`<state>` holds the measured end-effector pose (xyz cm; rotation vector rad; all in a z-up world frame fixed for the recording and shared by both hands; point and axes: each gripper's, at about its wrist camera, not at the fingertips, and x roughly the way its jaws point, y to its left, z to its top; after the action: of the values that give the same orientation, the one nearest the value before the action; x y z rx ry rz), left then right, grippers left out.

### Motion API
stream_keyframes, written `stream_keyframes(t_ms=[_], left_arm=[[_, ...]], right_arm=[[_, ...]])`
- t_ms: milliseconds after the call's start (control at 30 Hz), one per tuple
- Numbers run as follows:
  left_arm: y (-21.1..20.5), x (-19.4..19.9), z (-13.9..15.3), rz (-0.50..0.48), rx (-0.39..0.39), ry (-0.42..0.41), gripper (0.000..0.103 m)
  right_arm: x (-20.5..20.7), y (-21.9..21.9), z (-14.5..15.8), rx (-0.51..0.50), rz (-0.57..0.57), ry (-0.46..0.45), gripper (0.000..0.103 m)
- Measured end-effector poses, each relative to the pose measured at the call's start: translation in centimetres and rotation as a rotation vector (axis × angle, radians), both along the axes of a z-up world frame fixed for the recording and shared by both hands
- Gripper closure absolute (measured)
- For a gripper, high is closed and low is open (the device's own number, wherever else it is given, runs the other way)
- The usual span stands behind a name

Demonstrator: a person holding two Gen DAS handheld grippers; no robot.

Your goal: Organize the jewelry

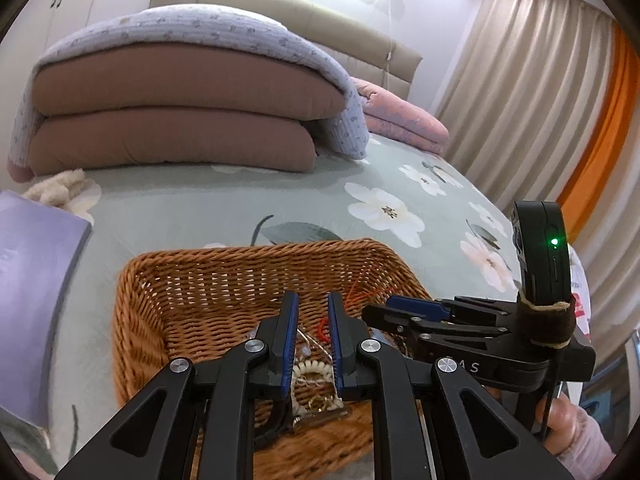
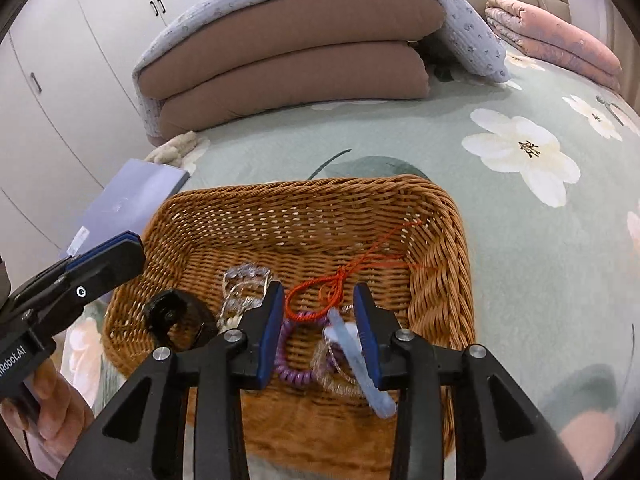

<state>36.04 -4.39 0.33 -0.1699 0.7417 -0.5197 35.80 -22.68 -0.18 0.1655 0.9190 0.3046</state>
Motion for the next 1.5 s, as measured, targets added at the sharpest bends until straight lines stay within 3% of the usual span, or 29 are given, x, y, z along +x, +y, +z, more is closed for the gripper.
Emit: stream_keyframes(t_ms=[233, 300, 367, 533, 700, 833, 1067, 1333, 1500], left_arm=[[0.5, -3.6, 2.1, -0.022, 0.007, -0.043, 0.084], [0.8, -5.2, 2.9, -0.02, 0.014, -0.067, 0.061], [1.1, -6.9, 3.6, -0.011, 0.017, -0.103, 0.049], [1.5, -12.1, 5.6, -0.007, 0.032, -0.175, 0.048], [2.4, -18.0, 7.5, 0.052, 0.053, -0.265, 0.031], [3.5, -21.8, 8.1, 0.089, 0.043, -0.295, 0.029], [4.7, -26.3, 7.1, 0.176, 0.091, -0.305, 0.029], [4.9, -30.8, 3.2, 0.266, 0.168, -0.262, 0.029], [5.5, -32.9, 1.1, 0.294, 0.146, -0.237, 0.029]], right_arm=[[-3.5, -0.8, 1.4, 0.063, 0.025, 0.001, 0.064], [-4.8, -1.0, 1.9, 0.069, 0.03, -0.006, 0.064], [-6.4, -1.1, 2.4, 0.073, 0.038, -0.017, 0.064], [-11.1, -1.4, 3.9, 0.073, 0.048, -0.062, 0.058], [-16.2, -1.4, 4.9, 0.045, 0.048, -0.128, 0.055], [-20.3, -1.1, 5.4, 0.01, 0.045, -0.181, 0.043], [-26.5, 0.0, 5.5, -0.059, 0.02, -0.277, 0.033], [-32.3, 0.5, 3.3, -0.058, -0.04, -0.353, 0.03], [-34.9, 0.4, 1.8, -0.046, -0.085, -0.383, 0.029]])
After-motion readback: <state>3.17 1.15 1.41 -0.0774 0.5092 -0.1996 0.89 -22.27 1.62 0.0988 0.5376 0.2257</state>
